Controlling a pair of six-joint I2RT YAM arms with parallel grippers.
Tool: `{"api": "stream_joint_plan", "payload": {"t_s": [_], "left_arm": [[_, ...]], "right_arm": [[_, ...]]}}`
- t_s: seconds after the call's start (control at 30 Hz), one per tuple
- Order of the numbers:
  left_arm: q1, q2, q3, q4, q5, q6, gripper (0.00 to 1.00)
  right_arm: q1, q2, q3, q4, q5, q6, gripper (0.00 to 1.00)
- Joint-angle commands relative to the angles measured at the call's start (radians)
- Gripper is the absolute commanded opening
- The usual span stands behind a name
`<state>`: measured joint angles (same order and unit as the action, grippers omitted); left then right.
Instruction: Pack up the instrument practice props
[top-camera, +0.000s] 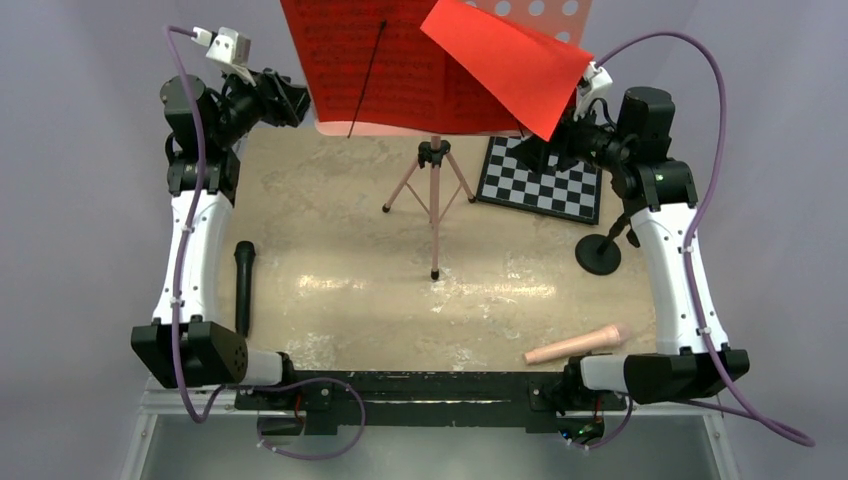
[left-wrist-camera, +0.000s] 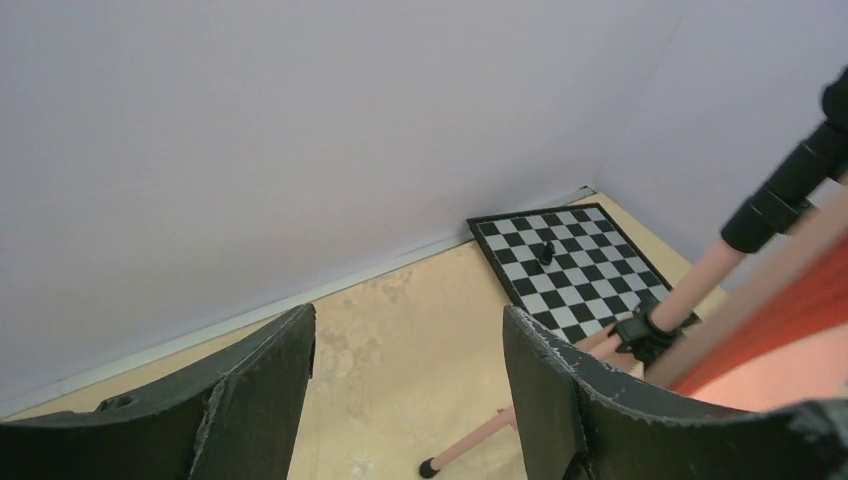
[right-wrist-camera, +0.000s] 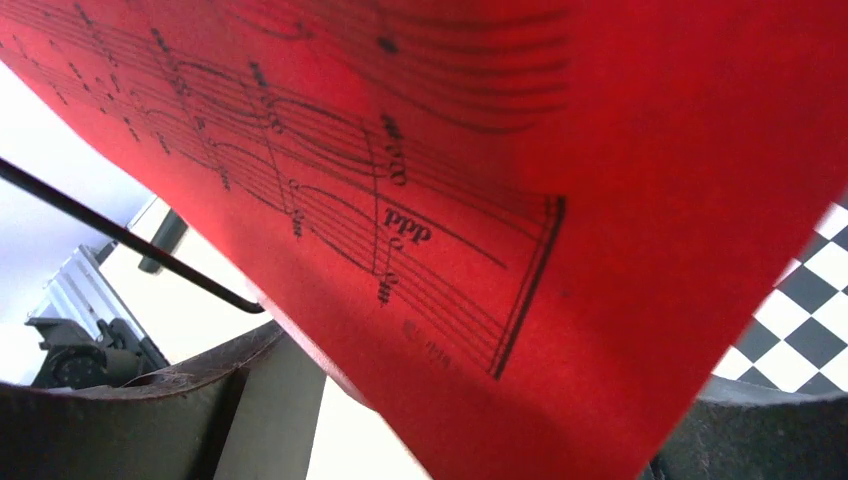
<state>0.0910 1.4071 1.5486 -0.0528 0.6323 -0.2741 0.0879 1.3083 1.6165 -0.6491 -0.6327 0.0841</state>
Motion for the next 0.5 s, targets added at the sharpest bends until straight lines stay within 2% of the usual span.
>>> {"api": "stream_joint_plan", "payload": {"t_s": [0.0, 0.27, 0.43, 0.47], "left_arm": [[-0.005, -0.111, -0.096, 0.081, 0.078, -0.02, 0.73], [-0.015, -0.221, -0.233, 0.099, 0.138, -0.068, 0.73], [-0.017, -0.281, -0.263, 0.056, 0.114, -0.045, 0.73], [-0.016, -0.294, -0.264, 0.007, 0.095, -0.025, 0.74]], "right_arm": [[-0.007, 0.01, 0.052, 0.052, 0.018, 0.024, 0.74], [-0.009, -0.036, 0.01, 0.03, -0.025, 0.001, 0.78], [-0.009, -0.146, -0.023, -0.085, -0.026, -0.103, 0.85], [-0.01, -0.177, -0.049, -0.107, -0.033, -0.118, 0.85]]}}
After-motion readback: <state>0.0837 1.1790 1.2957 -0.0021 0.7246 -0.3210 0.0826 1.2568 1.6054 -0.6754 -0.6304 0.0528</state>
